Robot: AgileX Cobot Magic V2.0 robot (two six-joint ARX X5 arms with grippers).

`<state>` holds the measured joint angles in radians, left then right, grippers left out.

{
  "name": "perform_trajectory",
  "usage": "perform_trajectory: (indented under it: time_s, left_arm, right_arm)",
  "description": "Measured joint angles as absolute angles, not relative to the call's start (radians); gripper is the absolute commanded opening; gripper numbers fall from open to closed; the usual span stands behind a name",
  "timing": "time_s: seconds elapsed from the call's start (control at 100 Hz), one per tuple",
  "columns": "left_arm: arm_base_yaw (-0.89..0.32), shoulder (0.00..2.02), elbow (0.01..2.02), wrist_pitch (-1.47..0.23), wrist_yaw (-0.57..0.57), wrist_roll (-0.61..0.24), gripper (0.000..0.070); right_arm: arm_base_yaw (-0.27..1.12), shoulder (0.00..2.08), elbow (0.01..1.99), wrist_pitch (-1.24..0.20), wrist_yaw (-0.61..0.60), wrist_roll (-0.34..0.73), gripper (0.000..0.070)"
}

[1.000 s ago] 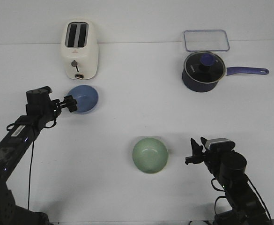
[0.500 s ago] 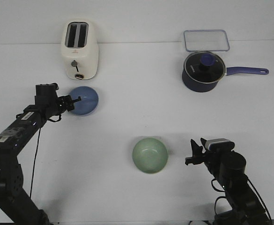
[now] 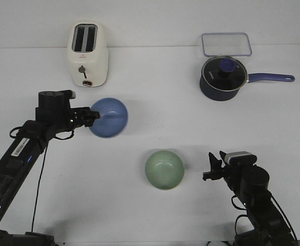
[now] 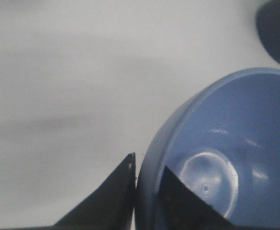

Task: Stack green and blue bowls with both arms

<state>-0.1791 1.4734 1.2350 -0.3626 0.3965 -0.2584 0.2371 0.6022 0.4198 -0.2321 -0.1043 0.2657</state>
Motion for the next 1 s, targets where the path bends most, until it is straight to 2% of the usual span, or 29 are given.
perform_trajectory:
  time_s: [0.37, 0.68, 0.73, 0.81, 0.85, 1.0]
  left_arm:
    - [-0.564, 1.47, 1.223, -0.374, 0.392, -0.206, 0.0012]
    - [-0.698, 1.615, 1.218, -0.364, 0.378, -0.164, 0.0022]
    - [-0.708, 1.634, 1.215, -0.35, 0.376, -0.161, 0.0084]
    - [-0.715, 1.643, 1.211, -0.323, 0.376, -0.161, 0.0298]
    - [-0.714, 1.642, 1.211, -0.298, 0.375, -0.162, 0.0369]
    - [-0.704, 1.622, 1.211, -0.274, 0.373, -0.162, 0.0379]
  right_arm:
    - [0.237, 0.602, 0.42, -0.239, -0.104, 0.266, 0.0261]
    - [0.237, 0.602, 0.42, -0.246, -0.105, 0.266, 0.0261]
    - [0.237, 0.602, 0.42, -0.246, -0.105, 0.266, 0.0261]
    - [0.237, 0.602, 0.42, -0.246, -0.105, 0.266, 0.0261]
    - [0.237, 0.602, 0.42, -0.247, -0.105, 0.266, 0.0261]
    - [0.237, 0.602, 0.42, -0.247, -0.105, 0.266, 0.0261]
